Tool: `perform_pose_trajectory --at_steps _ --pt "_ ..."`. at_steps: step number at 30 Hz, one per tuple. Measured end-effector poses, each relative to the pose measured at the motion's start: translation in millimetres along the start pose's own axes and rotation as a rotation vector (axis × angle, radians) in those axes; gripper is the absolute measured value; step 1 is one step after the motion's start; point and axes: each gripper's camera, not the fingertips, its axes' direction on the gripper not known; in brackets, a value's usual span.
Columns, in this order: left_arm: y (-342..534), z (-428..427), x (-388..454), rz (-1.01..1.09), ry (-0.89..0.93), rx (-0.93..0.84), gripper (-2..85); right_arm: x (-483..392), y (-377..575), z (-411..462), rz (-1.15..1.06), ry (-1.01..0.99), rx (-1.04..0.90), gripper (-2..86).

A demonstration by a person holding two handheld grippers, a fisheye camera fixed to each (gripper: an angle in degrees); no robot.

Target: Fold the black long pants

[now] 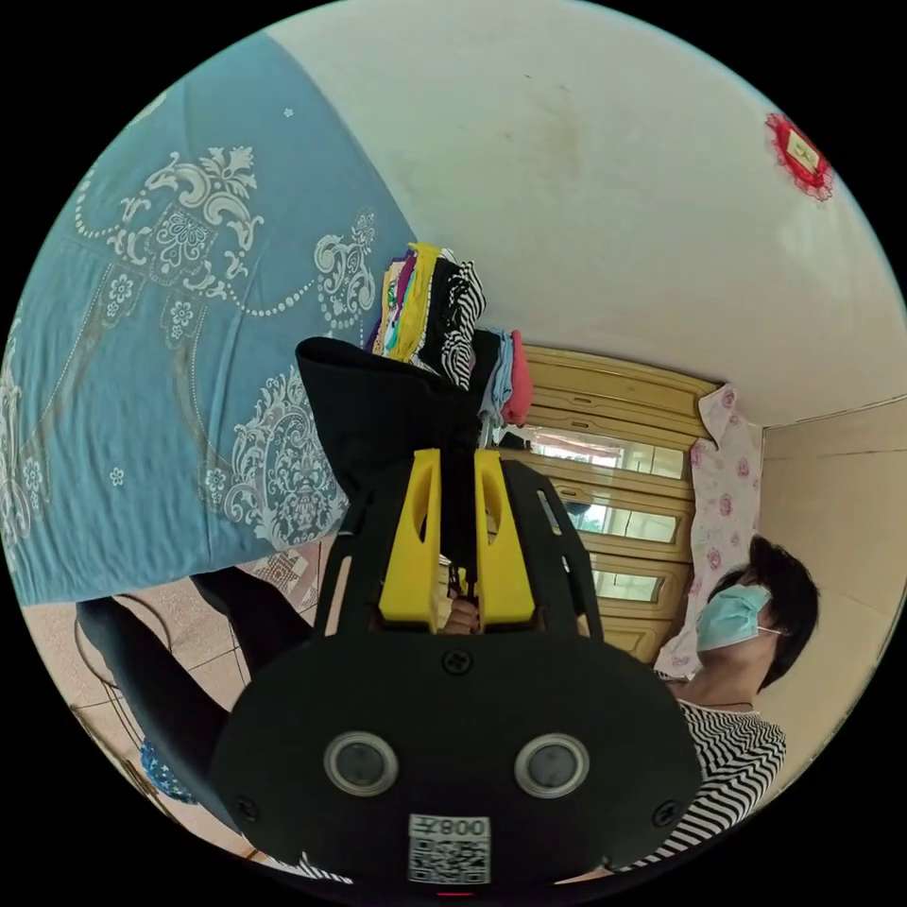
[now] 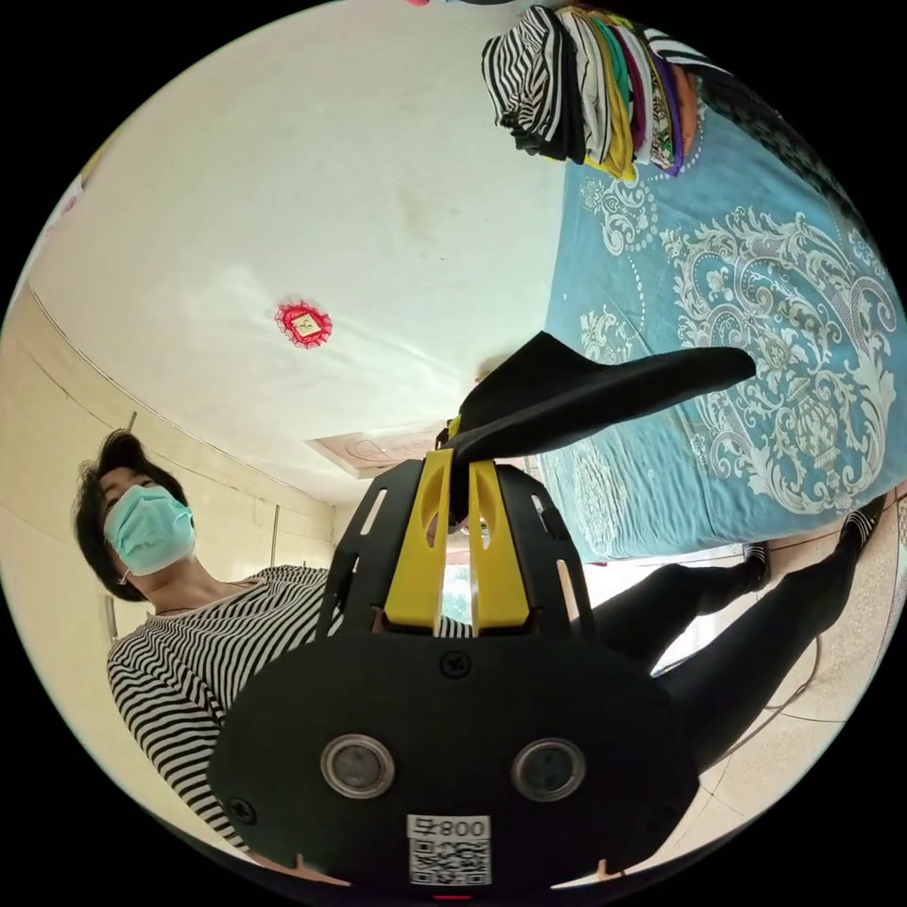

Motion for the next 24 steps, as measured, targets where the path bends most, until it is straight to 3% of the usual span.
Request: perform_pose_trajectory --at_steps 6,13,19,24 --pt "-42.5 93.5 56.9 0.011 0.022 -0.114 6.3 -106.2 8.8 -50.2 -0.012 0.06 0.072 1.2" --pt "-91.9 217.6 111.1 0.064 0.032 -0.312 6.4 -210.7 43.3 -111.2 -0.051 0.123 0.291 1.1" --pt "-130.0 373.5 171.1 0.147 -0.038 -0.525 6.4 -265.4 51.4 -191.7 -0.049 0.076 0.479 1.1" --pt "-154.5 562.6 235.8 0.239 -0.054 -0.638 6.5 -321.9 15.3 -302.3 -0.114 0.069 0.582 1.2"
